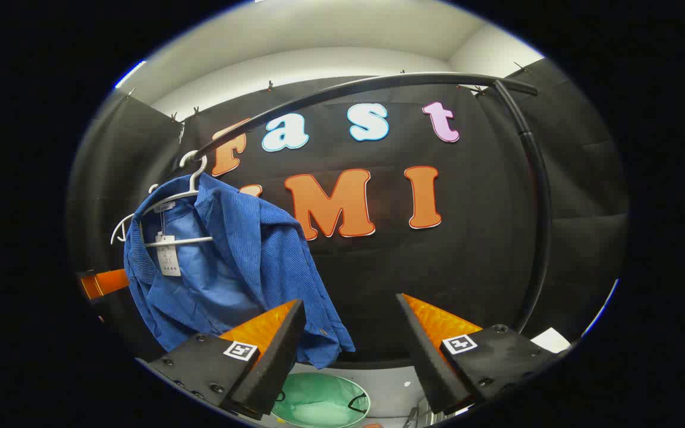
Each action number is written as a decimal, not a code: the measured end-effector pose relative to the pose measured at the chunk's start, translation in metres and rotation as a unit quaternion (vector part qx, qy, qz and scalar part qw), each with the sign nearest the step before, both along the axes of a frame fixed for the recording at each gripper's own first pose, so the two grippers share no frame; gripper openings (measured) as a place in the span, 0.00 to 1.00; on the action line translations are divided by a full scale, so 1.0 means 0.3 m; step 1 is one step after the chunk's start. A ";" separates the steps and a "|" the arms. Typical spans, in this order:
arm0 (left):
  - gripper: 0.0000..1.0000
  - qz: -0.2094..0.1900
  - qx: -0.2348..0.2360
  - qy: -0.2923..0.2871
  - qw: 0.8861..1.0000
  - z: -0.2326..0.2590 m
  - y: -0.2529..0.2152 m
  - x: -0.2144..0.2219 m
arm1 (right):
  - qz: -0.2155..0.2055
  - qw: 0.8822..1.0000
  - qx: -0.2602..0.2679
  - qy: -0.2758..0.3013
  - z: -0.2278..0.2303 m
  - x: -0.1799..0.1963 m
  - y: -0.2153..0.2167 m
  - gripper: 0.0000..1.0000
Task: Grasp the clothes on the hanger with both hands and then place them into the laundry hamper below.
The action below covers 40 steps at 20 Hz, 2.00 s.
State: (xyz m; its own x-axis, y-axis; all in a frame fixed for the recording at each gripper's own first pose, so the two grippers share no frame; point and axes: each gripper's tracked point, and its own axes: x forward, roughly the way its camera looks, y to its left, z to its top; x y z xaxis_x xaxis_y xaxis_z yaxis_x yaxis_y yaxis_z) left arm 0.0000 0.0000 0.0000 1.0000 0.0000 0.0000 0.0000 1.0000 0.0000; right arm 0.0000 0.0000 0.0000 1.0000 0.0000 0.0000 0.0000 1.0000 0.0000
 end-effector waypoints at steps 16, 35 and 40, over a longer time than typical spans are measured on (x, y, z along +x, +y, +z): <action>0.92 -0.017 0.002 0.013 1.000 -0.011 0.004 0.062 | -0.018 1.000 0.008 -0.006 0.006 0.004 0.060 0.97; 0.95 0.000 0.004 0.039 0.999 -0.129 0.101 0.364 | 0.074 0.997 0.004 0.009 -0.008 0.269 0.481 0.98; 0.95 0.010 0.000 0.033 0.999 -0.122 0.125 0.410 | 0.085 0.996 0.012 0.011 -0.012 0.337 0.550 0.93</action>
